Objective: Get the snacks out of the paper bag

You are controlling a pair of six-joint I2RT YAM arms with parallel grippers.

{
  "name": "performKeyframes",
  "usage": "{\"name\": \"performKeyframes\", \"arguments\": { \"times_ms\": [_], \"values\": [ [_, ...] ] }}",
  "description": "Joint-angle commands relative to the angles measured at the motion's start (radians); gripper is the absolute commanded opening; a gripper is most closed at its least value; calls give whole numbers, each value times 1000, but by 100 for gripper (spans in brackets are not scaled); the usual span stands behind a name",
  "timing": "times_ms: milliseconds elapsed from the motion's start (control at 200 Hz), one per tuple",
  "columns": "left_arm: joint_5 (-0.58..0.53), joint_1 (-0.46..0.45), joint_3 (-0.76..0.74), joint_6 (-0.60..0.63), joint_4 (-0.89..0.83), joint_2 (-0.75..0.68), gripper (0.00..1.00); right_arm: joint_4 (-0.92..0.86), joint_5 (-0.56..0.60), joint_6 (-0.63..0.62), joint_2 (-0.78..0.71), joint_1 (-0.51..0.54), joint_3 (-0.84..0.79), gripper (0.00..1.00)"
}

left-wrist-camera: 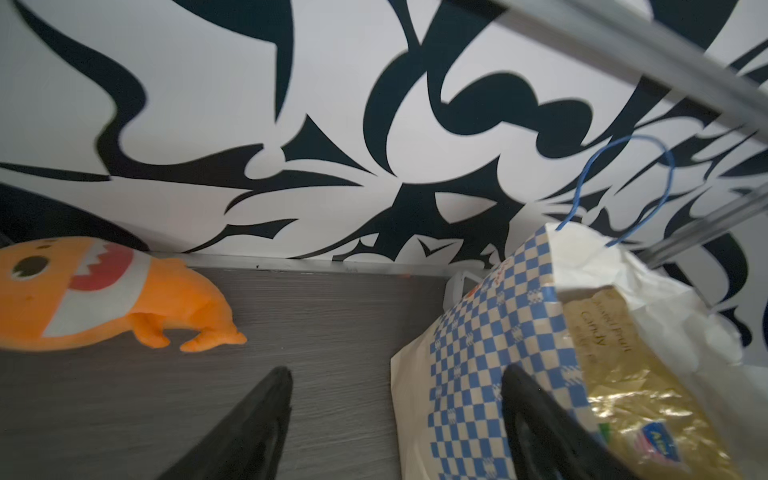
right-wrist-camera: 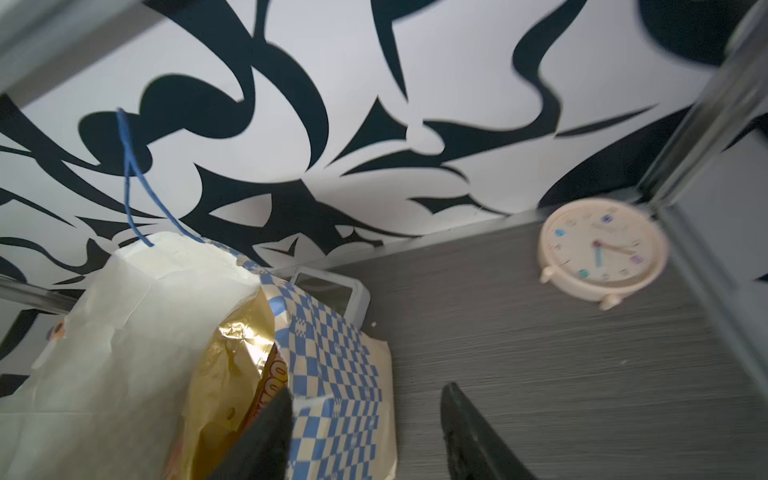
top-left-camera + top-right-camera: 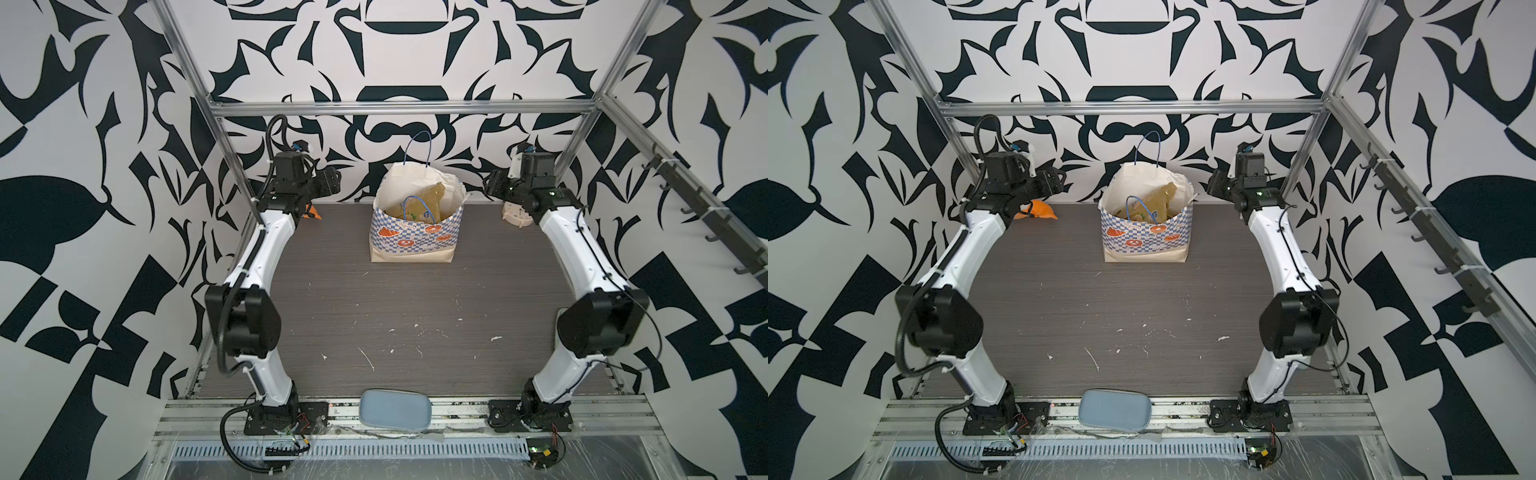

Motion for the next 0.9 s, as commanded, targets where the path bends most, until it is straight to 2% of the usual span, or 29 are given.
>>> {"name": "performKeyframes", "arguments": {
  "times_ms": [0,85,370,510,685,895],
  "values": [
    [165,19,177,-41,-110,145,68,-88,-124,43,81,-44,95,53],
    [224,20,290,-56,-113,269,59,-47,-171,74,163,-67,138,50],
    [342,13,581,-126,-70,603,48,-71,-354,91,506,-77,443,26],
    [374,-13,610,-143,-8,687,47,13,-436,110,574,-66,455,24],
    [407,-58,612,-140,50,749,47,106,-474,120,587,-51,418,24],
    [434,-84,632,-167,121,803,46,124,-513,80,610,-26,427,25]
  ]
}}
